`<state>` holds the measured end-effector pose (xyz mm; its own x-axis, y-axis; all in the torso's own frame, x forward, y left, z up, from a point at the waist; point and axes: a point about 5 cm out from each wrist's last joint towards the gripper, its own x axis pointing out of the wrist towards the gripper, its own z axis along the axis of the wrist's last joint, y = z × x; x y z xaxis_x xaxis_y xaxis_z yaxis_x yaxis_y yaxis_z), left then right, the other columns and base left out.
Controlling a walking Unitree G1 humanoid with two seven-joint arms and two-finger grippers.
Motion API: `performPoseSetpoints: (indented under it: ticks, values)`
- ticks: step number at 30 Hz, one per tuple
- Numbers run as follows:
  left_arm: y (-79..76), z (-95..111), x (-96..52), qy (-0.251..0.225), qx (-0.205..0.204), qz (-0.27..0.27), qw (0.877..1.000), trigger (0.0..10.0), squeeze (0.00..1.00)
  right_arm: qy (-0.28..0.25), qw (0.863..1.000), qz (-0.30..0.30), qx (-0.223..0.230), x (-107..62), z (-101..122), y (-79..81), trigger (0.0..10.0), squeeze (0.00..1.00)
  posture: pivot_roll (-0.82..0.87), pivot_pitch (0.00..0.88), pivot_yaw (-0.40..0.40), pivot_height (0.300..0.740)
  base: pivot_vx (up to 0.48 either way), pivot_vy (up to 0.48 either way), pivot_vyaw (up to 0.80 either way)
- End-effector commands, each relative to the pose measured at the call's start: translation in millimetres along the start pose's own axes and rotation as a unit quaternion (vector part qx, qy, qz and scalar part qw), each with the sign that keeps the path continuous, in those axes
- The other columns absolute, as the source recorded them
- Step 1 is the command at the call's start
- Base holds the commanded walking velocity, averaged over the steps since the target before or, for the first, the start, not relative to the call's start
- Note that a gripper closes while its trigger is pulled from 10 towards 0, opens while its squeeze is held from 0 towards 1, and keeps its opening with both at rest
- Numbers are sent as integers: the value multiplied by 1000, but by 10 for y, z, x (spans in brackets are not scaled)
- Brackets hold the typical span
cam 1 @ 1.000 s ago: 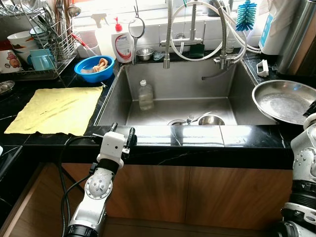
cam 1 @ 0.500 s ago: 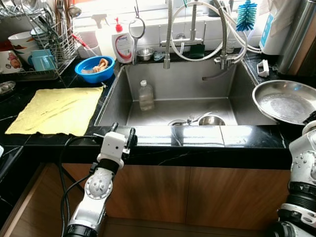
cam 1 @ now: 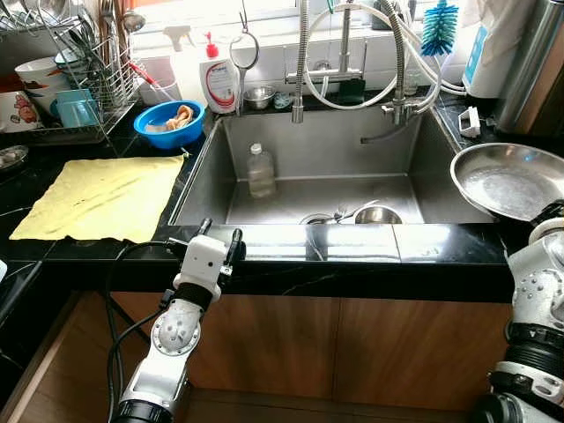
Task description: Kitchen organization
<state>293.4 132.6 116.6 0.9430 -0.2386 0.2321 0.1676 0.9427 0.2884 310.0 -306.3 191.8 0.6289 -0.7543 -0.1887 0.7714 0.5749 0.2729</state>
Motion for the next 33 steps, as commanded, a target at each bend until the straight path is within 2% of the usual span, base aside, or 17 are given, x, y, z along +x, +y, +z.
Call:
performPoseSetpoints:
  ticks: [1, 2, 3, 4, 5, 25, 30, 33]
  values:
    - [-84, -131, -86, 35, 12, -30, 999, 10000, 0, 13, 1000, 7, 0, -13, -20, 71, 10000, 0, -107, 0, 96, 740, 0, 0, 0]
    - [-82, -131, -88, 35, 12, -30, 999, 10000, 0, 13, 1000, 7, 0, -12, -20, 72, 10000, 0, -105, 0, 95, 740, 0, 0, 0]
    - [-80, -131, -90, 35, 12, -30, 999, 10000, 0, 13, 1000, 8, 0, -12, -18, 73, 4745, 0, -105, 0, 95, 740, 0, 0, 0]
    - [-78, -131, -90, 35, 13, -30, 999, 10000, 0, 13, 1000, 8, 1, -12, -17, 74, 4745, 0, -105, 0, 95, 740, 0, 0, 0]
    - [-76, -132, -91, 36, 13, -29, 999, 10000, 0, 12, 1000, 8, 1, -13, -13, 74, 0, 0, -105, 0, 95, 740, 0, 0, 0]
    - [-80, -120, -72, 32, 22, -30, 999, 10000, 0, 6, 1000, 10, 7, -25, 24, 110, 0, 0, -108, 0, 95, 740, 0, 0, 0]
    - [-77, -120, -71, 32, 22, -29, 999, 10000, 0, 1, 999, 22, 26, -47, 24, 162, 0, 0, -108, 0, 95, 740, 0, 0, 0]
    - [-73, -117, -66, 31, 24, -28, 999, 10000, 0, -6, 997, 60, 50, -80, 38, 265, 0, 0, -108, 0, 95, 740, 0, 0, 0]
